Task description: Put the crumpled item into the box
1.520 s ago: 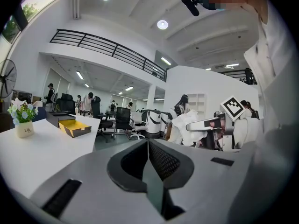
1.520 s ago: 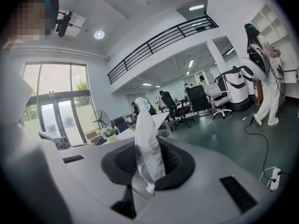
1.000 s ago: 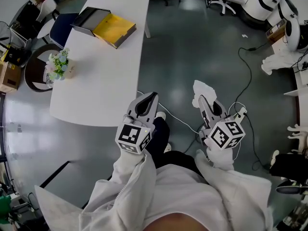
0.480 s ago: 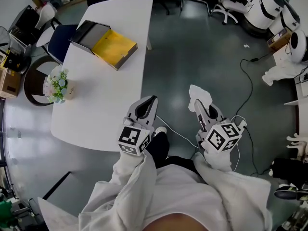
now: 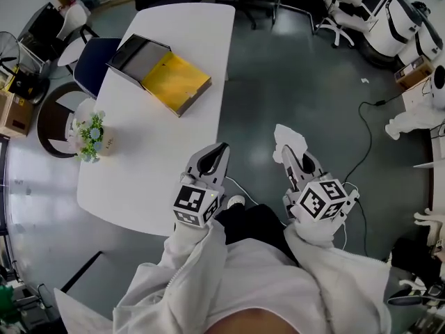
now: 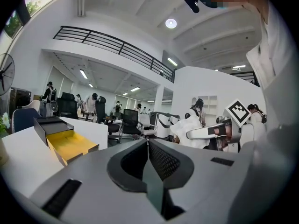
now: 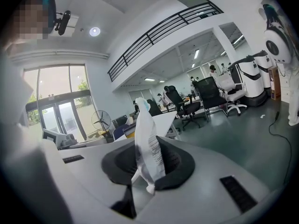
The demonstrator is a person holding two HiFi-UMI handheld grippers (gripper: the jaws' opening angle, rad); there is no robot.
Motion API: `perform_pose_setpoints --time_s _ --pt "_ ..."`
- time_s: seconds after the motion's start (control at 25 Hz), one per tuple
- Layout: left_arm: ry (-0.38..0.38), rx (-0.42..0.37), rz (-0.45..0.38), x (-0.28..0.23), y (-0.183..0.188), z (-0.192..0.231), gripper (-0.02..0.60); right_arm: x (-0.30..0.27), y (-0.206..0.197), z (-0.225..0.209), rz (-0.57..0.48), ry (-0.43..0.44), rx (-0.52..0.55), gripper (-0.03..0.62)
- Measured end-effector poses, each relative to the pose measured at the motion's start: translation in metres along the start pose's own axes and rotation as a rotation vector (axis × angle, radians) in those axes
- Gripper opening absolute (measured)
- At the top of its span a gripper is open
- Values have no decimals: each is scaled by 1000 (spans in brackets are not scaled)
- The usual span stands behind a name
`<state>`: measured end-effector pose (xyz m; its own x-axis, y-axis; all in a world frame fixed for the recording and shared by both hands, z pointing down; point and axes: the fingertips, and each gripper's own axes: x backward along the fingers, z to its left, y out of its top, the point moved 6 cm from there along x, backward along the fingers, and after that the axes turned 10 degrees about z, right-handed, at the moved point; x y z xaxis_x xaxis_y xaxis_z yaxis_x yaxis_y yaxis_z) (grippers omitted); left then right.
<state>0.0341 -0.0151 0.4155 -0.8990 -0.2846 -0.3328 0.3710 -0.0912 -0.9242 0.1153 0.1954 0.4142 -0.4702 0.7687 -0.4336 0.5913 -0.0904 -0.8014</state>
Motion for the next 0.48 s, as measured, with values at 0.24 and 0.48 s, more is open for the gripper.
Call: perform_pose_setpoints --time_s 0.24,0.48 --pt "1 15 17 -3 -3 9 23 -9 0 -1 24 -4 -6 69" --pt "22 32 25 -5 -6 16 23 -21 7 -10 43 -3 -9 69"
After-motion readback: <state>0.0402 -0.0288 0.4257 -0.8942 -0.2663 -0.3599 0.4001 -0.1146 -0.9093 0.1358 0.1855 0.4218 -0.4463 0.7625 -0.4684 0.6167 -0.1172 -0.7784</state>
